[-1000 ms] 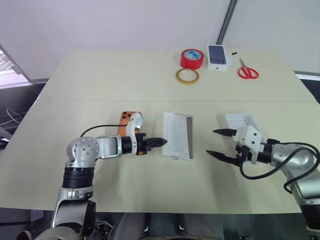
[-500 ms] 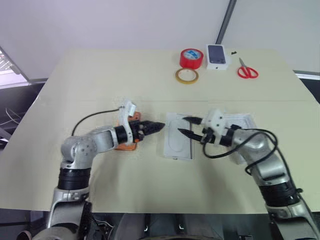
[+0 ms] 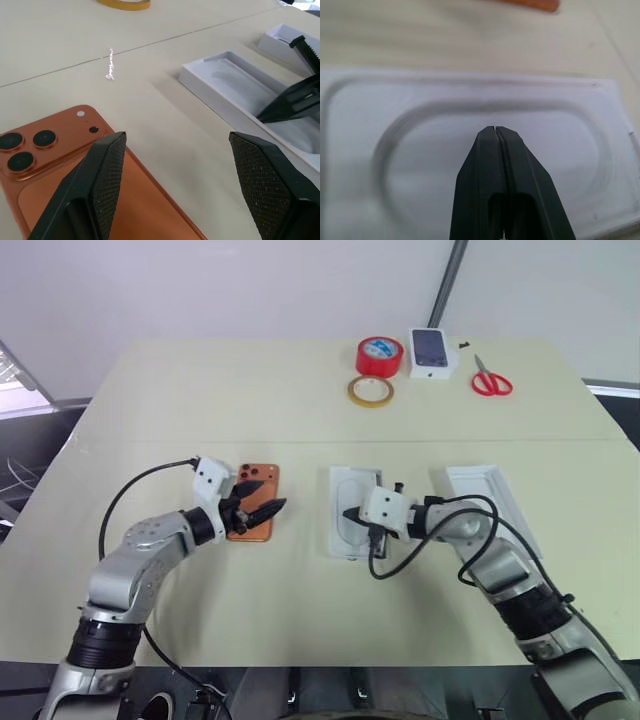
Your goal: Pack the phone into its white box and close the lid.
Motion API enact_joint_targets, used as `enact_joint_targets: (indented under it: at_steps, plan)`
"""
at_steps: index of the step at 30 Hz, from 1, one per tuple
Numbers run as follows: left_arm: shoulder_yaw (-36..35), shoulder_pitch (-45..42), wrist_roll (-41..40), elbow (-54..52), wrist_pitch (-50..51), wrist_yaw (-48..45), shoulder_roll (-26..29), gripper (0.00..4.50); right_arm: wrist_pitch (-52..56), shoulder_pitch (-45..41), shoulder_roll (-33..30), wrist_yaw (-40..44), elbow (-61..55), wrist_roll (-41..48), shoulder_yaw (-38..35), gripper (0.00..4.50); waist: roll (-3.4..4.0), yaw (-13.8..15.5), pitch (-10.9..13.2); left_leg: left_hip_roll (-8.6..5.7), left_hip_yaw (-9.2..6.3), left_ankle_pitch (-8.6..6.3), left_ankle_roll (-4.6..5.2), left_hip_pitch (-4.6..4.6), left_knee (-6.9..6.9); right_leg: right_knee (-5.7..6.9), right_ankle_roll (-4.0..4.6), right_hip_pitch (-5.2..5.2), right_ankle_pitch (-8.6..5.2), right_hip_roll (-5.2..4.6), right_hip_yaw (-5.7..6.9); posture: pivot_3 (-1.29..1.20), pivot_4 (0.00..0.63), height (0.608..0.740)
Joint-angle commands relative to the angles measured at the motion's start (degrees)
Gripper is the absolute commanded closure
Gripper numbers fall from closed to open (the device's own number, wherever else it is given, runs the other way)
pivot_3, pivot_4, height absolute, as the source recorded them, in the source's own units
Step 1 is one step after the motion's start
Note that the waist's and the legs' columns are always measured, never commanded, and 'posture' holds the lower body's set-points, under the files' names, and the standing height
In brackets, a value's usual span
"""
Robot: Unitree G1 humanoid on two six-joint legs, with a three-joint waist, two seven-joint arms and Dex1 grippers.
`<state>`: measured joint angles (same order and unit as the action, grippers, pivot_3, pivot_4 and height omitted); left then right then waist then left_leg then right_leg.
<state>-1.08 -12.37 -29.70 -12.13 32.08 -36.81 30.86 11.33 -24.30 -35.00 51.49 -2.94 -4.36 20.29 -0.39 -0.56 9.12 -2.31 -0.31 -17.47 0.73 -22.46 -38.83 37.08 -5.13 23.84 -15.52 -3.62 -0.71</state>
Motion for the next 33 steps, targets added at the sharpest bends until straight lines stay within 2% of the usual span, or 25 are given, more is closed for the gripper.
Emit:
enact_joint_targets:
  at_steps: [1, 11, 24, 33]
  plan:
    - [-1.84, 0.19, -0.29, -2.23, -1.11, -0.32, -0.22, 1.04, 0.72, -0.52, -0.31, 0.35, -0.13, -1.79, 0.55, 4.47, 0.0, -0.13, 0.0, 0.0, 0.0, 0.0, 0.0, 0.01, 0.0, 0.01, 0.0, 0.0, 0.0, 0.0, 0.0, 0.0, 0.15, 0.74]
    - [-2.49, -0.09, -0.88, -1.83, 0.72, -0.15, -0.89, 1.04, -0.08, -0.71, -0.01, 1.83, -0.81, -2.26, 0.21, 4.47, 0.0, -0.13, 0.0, 0.01, 0.0, 0.01, -0.01, 0.02, 0.0, 0.02, 0.0, 0.01, 0.0, 0.01, 0.0, 0.0, 0.15, 0.74]
    - [-2.42, -1.82, -0.88, -0.93, 1.04, -0.33, -2.87, 1.04, 2.71, -0.31, -3.78, 4.5, -3.0, -2.35, -1.12, 4.47, 0.0, -0.04, 0.0, 0.0, 0.0, 0.0, 0.01, 0.02, 0.0, 0.0, 0.0, -0.02, 0.0, 0.0, 0.01, 0.0, 0.15, 0.74]
    - [-2.82, -2.57, -1.17, -0.03, 2.28, -0.56, -2.82, 1.04, 3.18, -1.26, -0.61, 3.08, -3.07, -2.43, -0.29, 4.47, 0.0, -0.06, 0.0, 0.0, 0.0, 0.0, 0.0, 0.01, 0.0, 0.01, 0.0, 0.0, 0.0, 0.01, 0.01, 0.0, 0.15, 0.74]
